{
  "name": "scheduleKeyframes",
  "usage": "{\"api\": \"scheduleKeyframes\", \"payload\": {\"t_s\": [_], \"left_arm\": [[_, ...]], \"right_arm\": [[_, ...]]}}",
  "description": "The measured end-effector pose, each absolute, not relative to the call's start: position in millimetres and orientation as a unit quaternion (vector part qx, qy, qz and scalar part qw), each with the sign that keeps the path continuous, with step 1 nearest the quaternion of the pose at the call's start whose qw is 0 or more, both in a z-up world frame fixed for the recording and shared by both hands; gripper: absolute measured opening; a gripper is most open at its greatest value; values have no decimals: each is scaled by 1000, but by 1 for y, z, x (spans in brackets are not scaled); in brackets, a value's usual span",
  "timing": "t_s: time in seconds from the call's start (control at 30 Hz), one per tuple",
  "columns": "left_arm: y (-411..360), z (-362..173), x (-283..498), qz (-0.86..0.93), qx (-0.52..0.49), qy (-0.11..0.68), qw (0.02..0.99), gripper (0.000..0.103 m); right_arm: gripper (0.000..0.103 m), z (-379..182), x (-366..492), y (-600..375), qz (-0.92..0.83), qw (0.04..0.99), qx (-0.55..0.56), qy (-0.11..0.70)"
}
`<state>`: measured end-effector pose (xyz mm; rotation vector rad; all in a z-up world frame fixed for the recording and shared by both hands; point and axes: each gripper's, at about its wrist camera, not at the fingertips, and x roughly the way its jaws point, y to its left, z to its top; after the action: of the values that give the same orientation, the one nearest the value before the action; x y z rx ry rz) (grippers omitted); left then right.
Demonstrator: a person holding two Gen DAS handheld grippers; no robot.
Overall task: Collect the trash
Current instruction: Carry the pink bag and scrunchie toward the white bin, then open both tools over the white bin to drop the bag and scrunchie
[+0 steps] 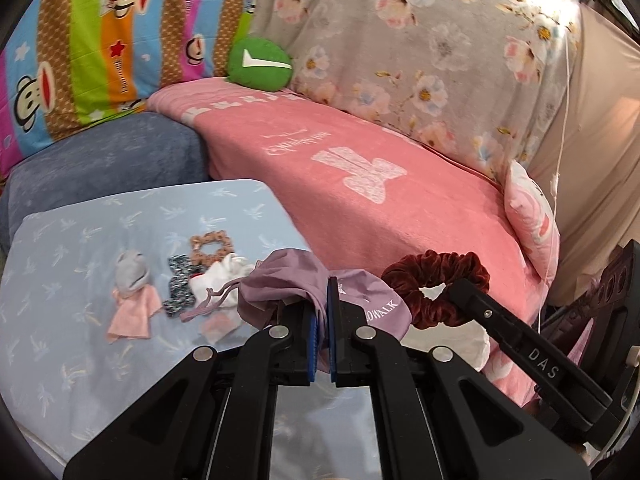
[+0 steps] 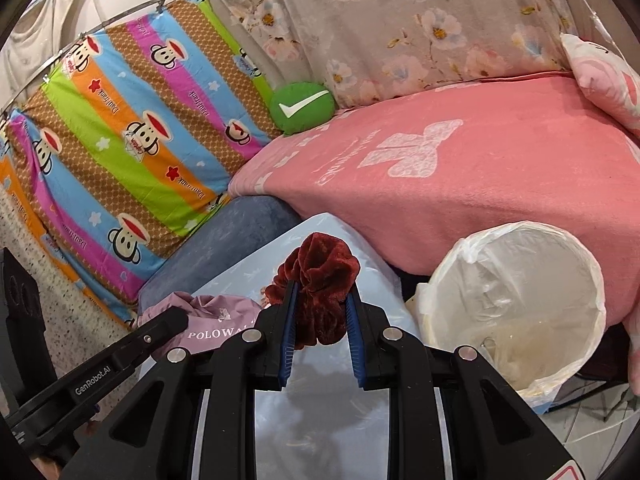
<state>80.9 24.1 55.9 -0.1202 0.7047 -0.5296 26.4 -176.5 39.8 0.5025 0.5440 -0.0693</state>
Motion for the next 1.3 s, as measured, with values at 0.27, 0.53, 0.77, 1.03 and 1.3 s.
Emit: {"api": "scheduleKeyframes", "payload": {"t_s": [0.27,0.53,0.77,1.03,1.3], "left_arm": [[-29,59,76,-298,-22,338,893,4],[-81,56,72,-344,11,339,875,4],[-121,47,74,-371,34,355,858,6],[-147,34,80,-391,42,376,839,16],[-143,31,79,-371,47,359,855,60]], "right_arm": [[21,37,2,-229,-86,927,269,247],[21,32,-17,-269,-127,920,287,237],[21,25,-29,-294,-155,913,298,233],[22,18,-30,-311,-171,907,305,235],[22,15,-21,-309,-171,907,301,240]]}}
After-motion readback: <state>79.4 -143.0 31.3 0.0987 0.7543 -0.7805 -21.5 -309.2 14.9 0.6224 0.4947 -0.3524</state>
